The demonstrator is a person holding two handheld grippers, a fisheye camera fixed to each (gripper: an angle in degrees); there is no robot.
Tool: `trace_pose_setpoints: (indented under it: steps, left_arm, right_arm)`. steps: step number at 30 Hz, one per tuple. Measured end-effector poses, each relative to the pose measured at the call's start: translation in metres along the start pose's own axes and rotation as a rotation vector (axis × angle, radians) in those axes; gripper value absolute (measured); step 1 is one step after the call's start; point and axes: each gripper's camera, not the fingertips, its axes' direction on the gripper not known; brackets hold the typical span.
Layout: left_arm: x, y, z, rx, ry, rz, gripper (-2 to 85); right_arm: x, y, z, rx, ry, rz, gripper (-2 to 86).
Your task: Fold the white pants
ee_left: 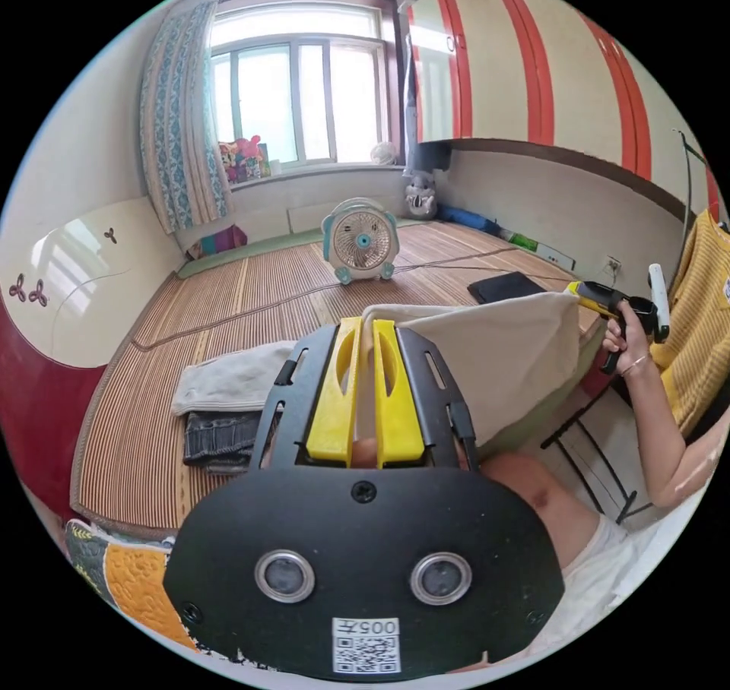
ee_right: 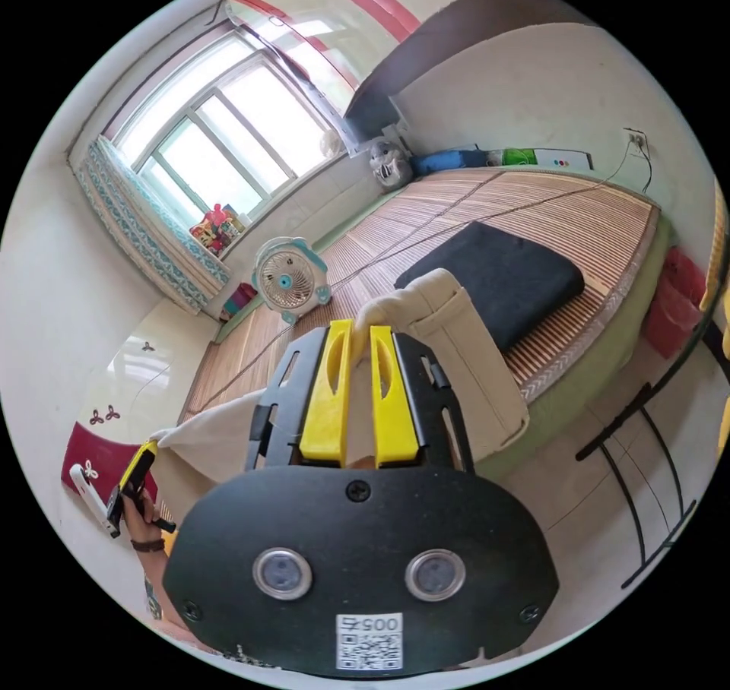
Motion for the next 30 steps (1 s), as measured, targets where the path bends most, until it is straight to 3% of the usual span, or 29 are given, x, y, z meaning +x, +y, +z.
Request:
trace_pose_setpoints:
  steps: [5,10,15,23,30]
  left_arm:
    - [-0.013,-0.029,0.111,-0.088,-0.042,-0.036,4.6]
    - [-0.009,-0.038,0.185,-0.25,-0.11,-0.048,8.6]
    - [-0.011,-0.019,0.14,-0.134,-0.131,-0.1,9.8]
    - [-0.039,0.007,0.011,0.02,-0.09,-0.129,8.4]
    - [-0.025,0.14,-0.033,-0.189,0.013,-0.205,8.0]
  right_arm:
    - [0.0,-0.018,0.093,-0.101,0.085,-0.017,6.6]
    - [-0.002,0.007,0.102,-0.145,0.19,-0.149,7.8]
    - [0.029,0.042,0.062,-0.146,0.235,-0.173,8.1]
    - [0.091,0.044,-0.015,-0.163,0.23,-0.005,11.9]
    - [0.121,0.061,-0.029,-0.205,0.055,0.132,13.2]
